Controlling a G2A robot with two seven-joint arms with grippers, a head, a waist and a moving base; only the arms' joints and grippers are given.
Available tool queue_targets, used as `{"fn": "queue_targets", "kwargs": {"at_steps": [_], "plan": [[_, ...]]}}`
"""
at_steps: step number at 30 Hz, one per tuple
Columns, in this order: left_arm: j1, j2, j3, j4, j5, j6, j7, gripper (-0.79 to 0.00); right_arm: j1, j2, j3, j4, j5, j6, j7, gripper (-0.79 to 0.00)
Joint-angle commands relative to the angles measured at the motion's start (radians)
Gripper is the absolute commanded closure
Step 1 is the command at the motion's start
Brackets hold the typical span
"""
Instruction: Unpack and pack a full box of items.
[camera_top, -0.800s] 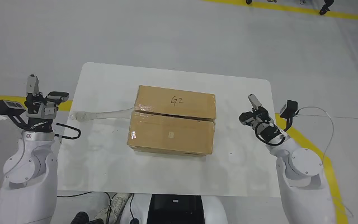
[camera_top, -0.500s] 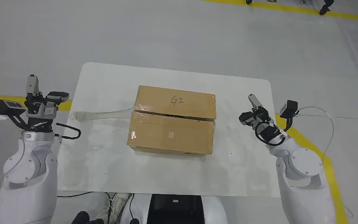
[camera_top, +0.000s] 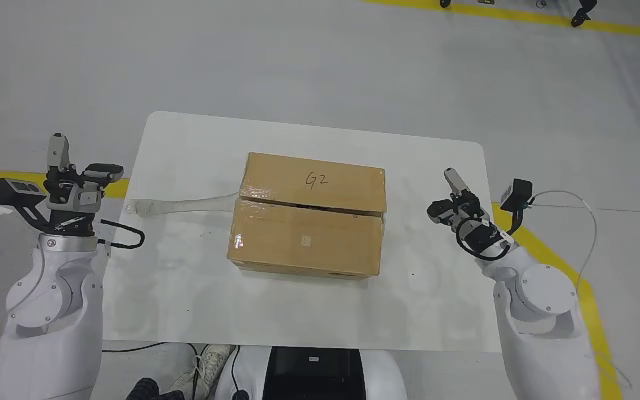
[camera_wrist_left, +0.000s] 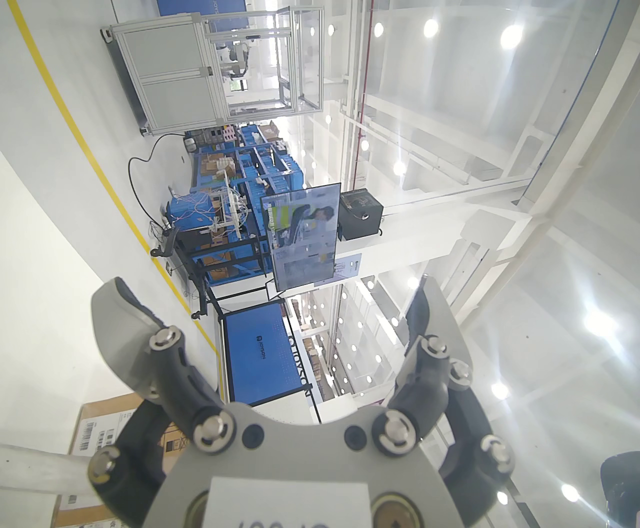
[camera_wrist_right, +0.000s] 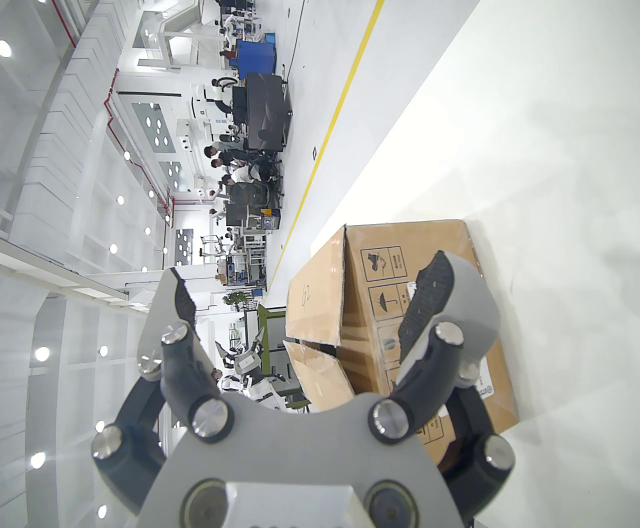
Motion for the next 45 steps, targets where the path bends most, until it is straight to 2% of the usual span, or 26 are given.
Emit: {"fn": "queue_targets", "kwargs": {"at_steps": [1,4,8,17,19,22,29,45], "plan": [[0.000,0.000,0.000,0.000,0.000,0.000,0.000,-0.784,0.000,0.000,0.000,0.000,0.000,0.000,0.000,-0.785],[0.000,0.000,0.000,0.000,0.000,0.000,0.000,-0.785,0.003,0.003,-0.013,0.004,-0.005,-0.029,0.039,-0.785],[0.000,0.000,0.000,0.000,0.000,0.000,0.000,-0.785,0.012,0.007,-0.005,0.026,0.061,-0.073,0.125,-0.785],[0.000,0.000,0.000,0.000,0.000,0.000,0.000,-0.785,0.019,0.030,0.005,0.043,0.073,-0.266,0.436,-0.785],[0.000,0.000,0.000,0.000,0.000,0.000,0.000,-0.785,0.027,0.034,-0.004,0.067,0.117,-0.324,0.533,-0.785],[0.000,0.000,0.000,0.000,0.000,0.000,0.000,-0.785,0.044,0.041,-0.013,0.110,0.124,-0.376,0.611,-0.785],[0.000,0.000,0.000,0.000,0.000,0.000,0.000,-0.785,0.086,0.050,-0.038,0.172,0.095,-0.441,0.642,-0.785],[0.000,0.000,0.000,0.000,0.000,0.000,0.000,-0.785,0.085,0.050,-0.039,0.174,0.094,-0.440,0.637,-0.785]]}}
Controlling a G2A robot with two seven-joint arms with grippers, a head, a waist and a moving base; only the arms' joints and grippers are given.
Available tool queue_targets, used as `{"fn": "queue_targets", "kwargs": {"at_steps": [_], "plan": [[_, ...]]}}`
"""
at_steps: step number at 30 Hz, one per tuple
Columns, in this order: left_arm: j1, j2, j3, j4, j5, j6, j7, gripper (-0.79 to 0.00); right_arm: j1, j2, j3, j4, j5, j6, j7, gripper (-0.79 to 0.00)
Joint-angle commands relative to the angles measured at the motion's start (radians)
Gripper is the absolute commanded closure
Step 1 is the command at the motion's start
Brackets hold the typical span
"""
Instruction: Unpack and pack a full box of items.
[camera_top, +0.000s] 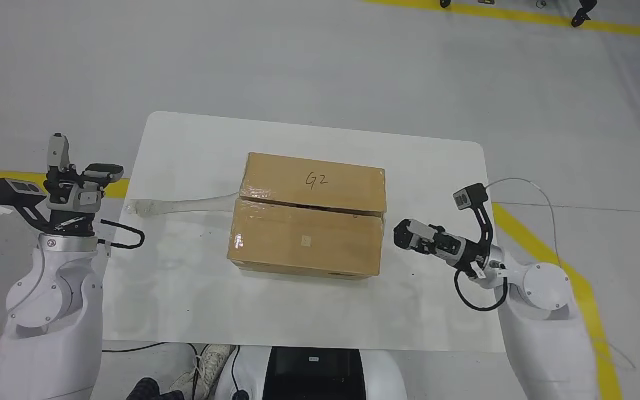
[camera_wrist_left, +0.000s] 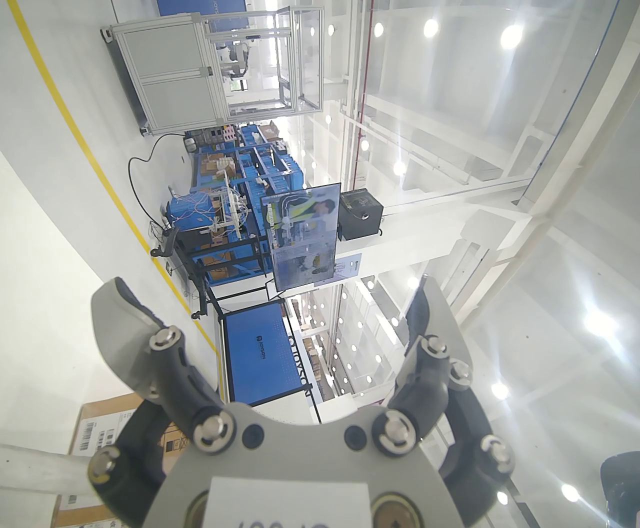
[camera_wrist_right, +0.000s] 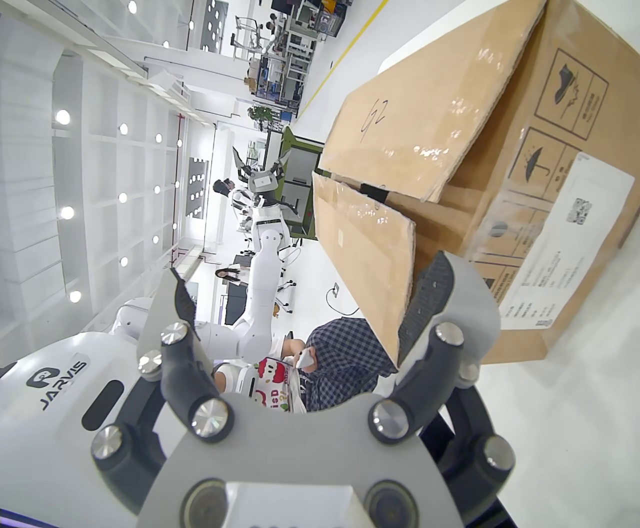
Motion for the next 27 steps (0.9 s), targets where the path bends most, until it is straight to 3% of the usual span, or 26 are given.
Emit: {"fn": "queue_targets", "kwargs": {"at_steps": [1,8,27], "plan": [[0.000,0.000,0.000,0.000,0.000,0.000,0.000,-0.785,-0.002,0.000,-0.005,0.003,-0.003,0.004,-0.016,-0.785],[0.000,0.000,0.000,0.000,0.000,0.000,0.000,-0.785,0.060,0.008,-0.054,0.085,0.016,-0.038,0.076,-0.785],[0.000,0.000,0.000,0.000,0.000,0.000,0.000,-0.785,0.130,0.021,-0.125,0.187,0.071,-0.080,0.085,-0.785]]}}
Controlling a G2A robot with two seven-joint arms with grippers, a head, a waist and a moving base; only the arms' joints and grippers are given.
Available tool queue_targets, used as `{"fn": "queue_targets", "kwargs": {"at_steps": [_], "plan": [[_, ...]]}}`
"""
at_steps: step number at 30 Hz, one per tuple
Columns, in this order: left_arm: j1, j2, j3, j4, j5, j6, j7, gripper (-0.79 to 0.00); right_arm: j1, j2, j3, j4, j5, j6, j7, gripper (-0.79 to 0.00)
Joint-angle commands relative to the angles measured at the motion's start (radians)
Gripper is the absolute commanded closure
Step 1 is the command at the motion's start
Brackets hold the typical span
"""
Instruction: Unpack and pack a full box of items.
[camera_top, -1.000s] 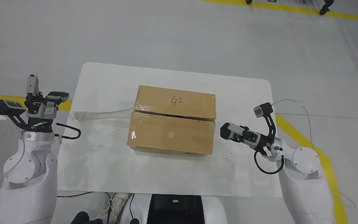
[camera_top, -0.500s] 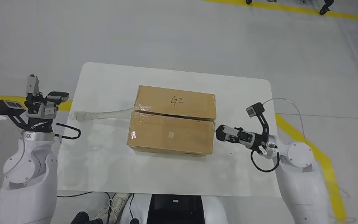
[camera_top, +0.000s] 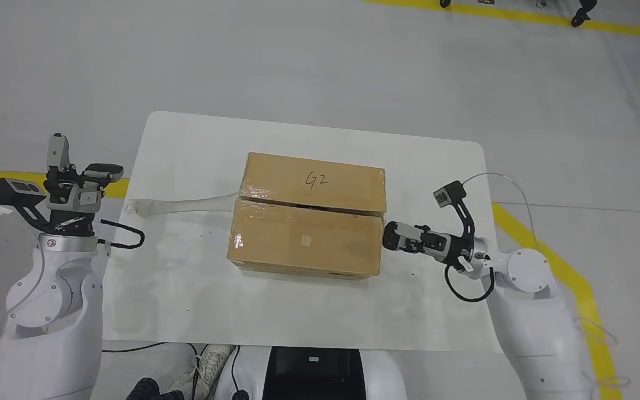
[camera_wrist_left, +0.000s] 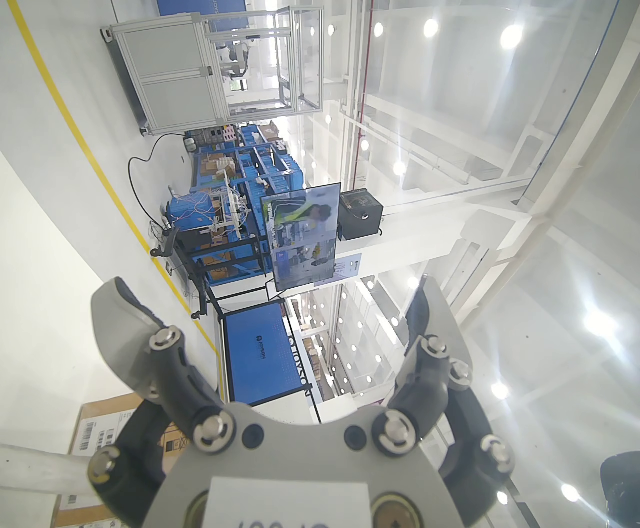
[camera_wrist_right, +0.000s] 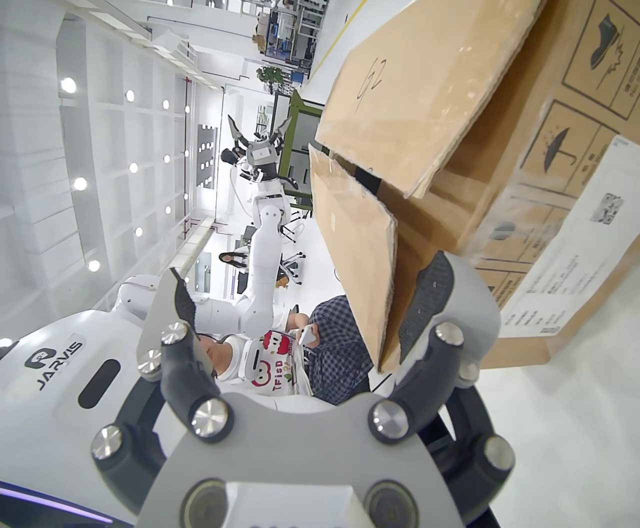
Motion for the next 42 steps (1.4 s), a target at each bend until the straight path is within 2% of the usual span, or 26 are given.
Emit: {"fn": "queue_targets", "kwargs": {"at_steps": [1,20,34,42], "plan": [[0.000,0.000,0.000,0.000,0.000,0.000,0.000,-0.785,0.006,0.001,-0.009,0.005,0.006,-0.002,0.002,-0.785],[0.000,0.000,0.000,0.000,0.000,0.000,0.000,-0.785,0.034,0.008,-0.078,0.020,0.089,-0.034,0.019,-0.785],[0.000,0.000,0.000,0.000,0.000,0.000,0.000,-0.785,-0.027,0.030,-0.032,-0.081,0.214,-0.043,0.122,-0.785],[0.000,0.000,0.000,0.000,0.000,0.000,0.000,-0.785,-0.094,0.046,-0.021,-0.211,0.195,-0.034,0.181,-0.785]]}}
